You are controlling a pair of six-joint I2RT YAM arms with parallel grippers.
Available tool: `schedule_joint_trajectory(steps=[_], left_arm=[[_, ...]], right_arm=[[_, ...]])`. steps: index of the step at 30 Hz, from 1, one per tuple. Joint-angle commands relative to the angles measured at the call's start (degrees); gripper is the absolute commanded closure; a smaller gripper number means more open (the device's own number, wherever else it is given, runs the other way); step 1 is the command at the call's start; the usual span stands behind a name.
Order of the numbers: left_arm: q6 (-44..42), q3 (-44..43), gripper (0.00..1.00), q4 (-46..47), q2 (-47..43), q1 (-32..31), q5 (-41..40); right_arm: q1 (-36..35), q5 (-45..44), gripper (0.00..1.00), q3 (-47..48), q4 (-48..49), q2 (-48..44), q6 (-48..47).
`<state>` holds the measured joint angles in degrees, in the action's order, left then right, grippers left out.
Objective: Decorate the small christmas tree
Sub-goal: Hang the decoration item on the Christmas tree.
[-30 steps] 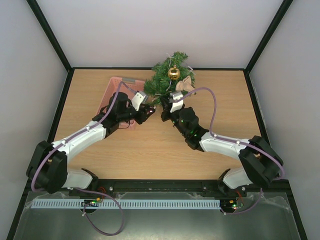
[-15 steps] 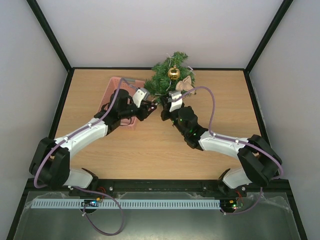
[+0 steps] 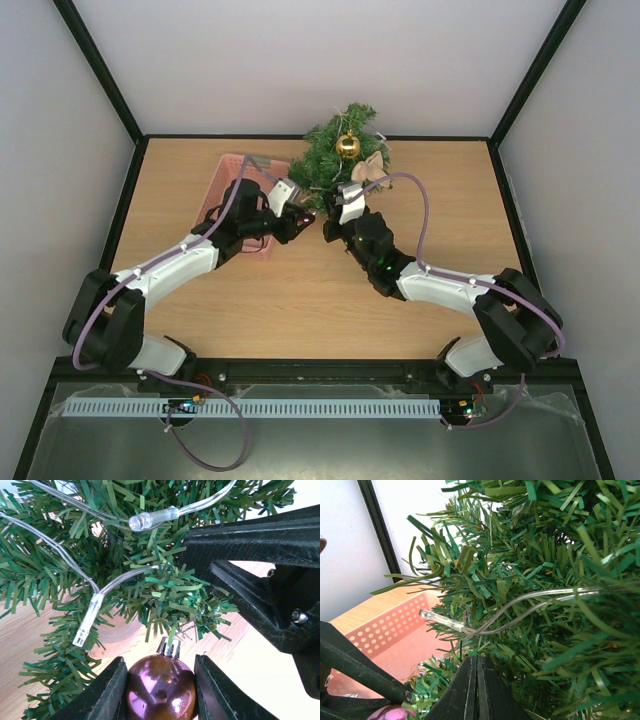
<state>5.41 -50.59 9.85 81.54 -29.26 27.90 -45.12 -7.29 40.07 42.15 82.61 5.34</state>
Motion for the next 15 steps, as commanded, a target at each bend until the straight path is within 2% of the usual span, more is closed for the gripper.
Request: schedule_joint_trajectory(steps=[1,15], left_arm=[[0.8,-0.4,0.76,0.3,0.3,0.3,3.3],[3.0,2.6,0.75,3.8,-0.4,0.3,3.2]], right_arm=[[0.3,0.3,0.98,0.1,0.1,-0.2,-0.7],[0.4,-0.1,0.98,0.1,0.0,-0.9,-2.2]])
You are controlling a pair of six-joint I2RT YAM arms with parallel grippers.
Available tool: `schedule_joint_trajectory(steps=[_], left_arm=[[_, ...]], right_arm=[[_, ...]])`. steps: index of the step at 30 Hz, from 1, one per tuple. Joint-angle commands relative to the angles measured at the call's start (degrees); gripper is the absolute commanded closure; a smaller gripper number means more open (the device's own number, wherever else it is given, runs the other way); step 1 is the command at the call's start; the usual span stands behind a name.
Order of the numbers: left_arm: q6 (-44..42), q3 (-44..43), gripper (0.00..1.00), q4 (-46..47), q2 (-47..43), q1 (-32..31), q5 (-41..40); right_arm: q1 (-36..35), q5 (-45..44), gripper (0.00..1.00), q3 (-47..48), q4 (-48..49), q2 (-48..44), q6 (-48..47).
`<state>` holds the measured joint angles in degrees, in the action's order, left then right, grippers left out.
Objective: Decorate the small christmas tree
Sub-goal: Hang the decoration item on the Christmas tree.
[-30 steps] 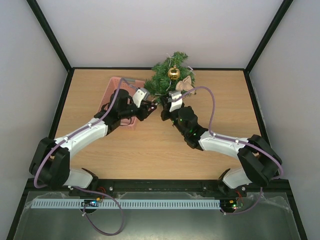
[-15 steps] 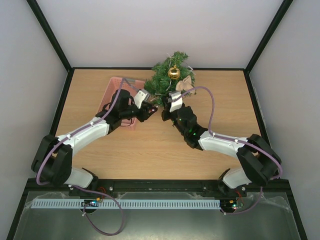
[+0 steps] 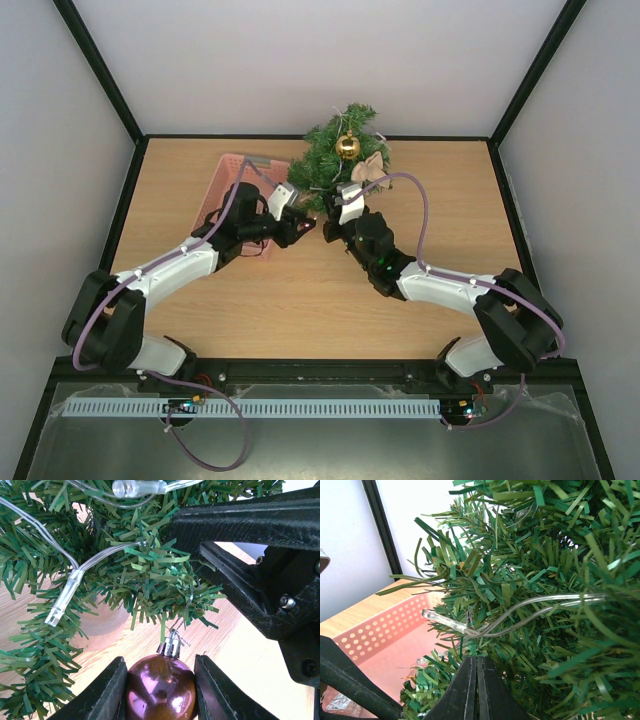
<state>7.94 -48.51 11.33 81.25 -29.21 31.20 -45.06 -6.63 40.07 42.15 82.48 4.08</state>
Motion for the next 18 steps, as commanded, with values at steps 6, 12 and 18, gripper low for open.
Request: schedule_joint_trajectory(steps=[6,12,18], left_arm=[[0.6,0.4,0.74,2.5,0.4,0.2,0.2],[1.5,1.6,0.74,3.2,0.1,0.1,0.8],[2.1,2.2,0.74,3.9,0.5,0.0,0.4]], right_arm=[[0.2,-1.3,0.98,-0.1,-0.4,-1.5,-1.0],[0.3,-0.5,0.93,-0.4,-1.5,-2.8,-0.9],[0.2,0.1,0.85,-0.7,-2.2,-4.0,-0.5]])
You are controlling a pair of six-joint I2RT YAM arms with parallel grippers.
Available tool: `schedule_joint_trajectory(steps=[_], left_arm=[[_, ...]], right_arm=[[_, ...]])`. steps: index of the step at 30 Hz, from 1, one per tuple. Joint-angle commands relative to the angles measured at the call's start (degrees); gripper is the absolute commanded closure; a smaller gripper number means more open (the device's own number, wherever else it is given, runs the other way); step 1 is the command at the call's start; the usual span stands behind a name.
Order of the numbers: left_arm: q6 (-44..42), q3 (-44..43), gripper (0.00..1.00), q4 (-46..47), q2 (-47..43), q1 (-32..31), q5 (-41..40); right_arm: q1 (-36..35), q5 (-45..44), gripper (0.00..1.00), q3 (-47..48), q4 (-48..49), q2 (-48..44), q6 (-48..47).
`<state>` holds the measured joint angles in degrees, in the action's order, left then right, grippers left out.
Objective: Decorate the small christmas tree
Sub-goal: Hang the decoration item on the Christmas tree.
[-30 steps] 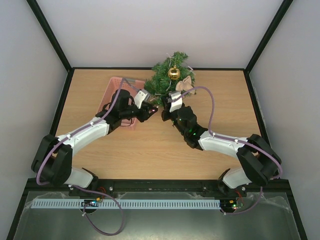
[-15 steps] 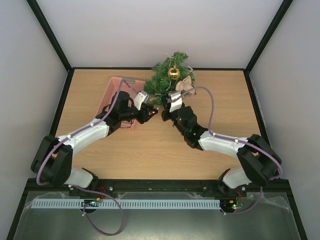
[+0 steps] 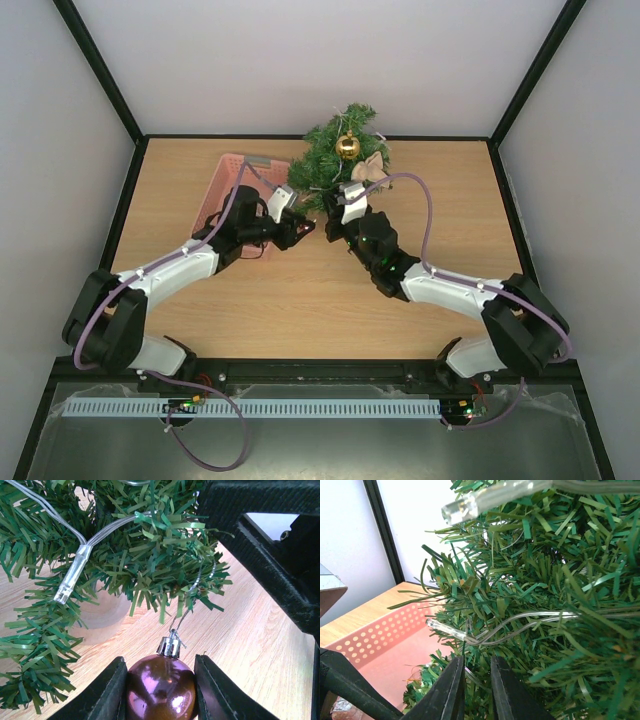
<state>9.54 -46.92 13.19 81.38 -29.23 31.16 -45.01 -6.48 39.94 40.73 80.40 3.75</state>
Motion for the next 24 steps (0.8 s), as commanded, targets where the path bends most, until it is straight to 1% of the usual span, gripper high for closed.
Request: schedule_joint_trajectory(steps=[1,10,17,24], left_arm=[[0.4,0.7,0.74,2.2,0.4,0.1,0.5],[0.5,0.5,0.72,2.4,1.2,0.0,0.5],[0.5,1.0,0.73,2.5,1.9,-0.3,0.0],[0.5,1.1,0.72,2.6,2.5,-1.0,-0.6]], right_arm=[[0.3,0.0,0.85,-0.7,-0.9,-2.1,-0.2],[0.3,-0.2,0.85,-2.1,-1.5,-4.5,0.2],[0.2,-0.1,0.82,-3.9,-2.3,-8.9,1.7],[0.2,-0.2,0.82,-6.1,-3.5,-13.6,2.7]])
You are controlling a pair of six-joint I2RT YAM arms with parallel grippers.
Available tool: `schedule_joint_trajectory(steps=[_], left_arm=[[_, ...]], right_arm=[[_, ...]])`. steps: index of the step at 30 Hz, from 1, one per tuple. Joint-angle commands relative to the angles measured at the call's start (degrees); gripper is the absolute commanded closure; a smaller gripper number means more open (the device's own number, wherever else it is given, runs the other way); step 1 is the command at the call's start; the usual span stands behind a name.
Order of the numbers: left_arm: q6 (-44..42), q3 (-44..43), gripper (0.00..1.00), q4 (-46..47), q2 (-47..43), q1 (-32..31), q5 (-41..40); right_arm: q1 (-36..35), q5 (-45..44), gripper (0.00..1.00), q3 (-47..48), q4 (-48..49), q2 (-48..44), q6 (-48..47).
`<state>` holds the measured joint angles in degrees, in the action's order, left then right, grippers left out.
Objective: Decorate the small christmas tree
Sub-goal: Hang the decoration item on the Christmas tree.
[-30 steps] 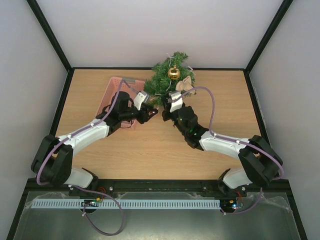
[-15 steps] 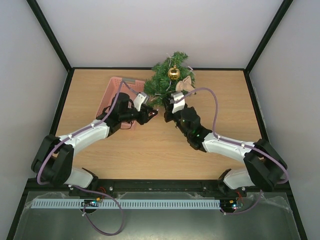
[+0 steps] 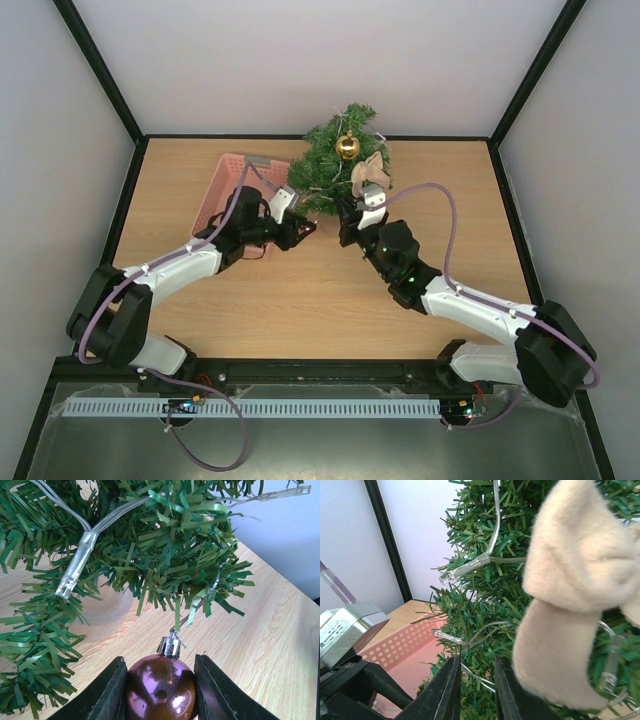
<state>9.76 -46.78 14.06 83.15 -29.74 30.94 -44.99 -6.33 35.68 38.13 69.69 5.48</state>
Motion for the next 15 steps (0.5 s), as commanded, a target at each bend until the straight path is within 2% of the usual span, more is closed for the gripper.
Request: schedule_joint_trajectory(steps=[1,6,13,15], left_arm=[[0.3,0.9,0.72,1.8,0.7,-0.6,-0.4],[0.3,0.9,0.7,1.6,0.6,-1.1,-1.1],[0.2,0.8,0.51,0.7,-0.4,-1.4,-2.1],[0.0,0.8,0.48,0.1,-0.9,-1.5,-2.5]], right_arm=[[0.2,-0.6,0.82,-2.1,-1.0,-3.6,1.0],[0.2,-1.3,0.81,-3.2,-1.9,-6.5,1.1],[0.2,-1.8,0.78,-4.0,-2.9,-9.0,2.0],[0.2,-1.8,0.76,-4.1,-3.7,-9.8,2.4]])
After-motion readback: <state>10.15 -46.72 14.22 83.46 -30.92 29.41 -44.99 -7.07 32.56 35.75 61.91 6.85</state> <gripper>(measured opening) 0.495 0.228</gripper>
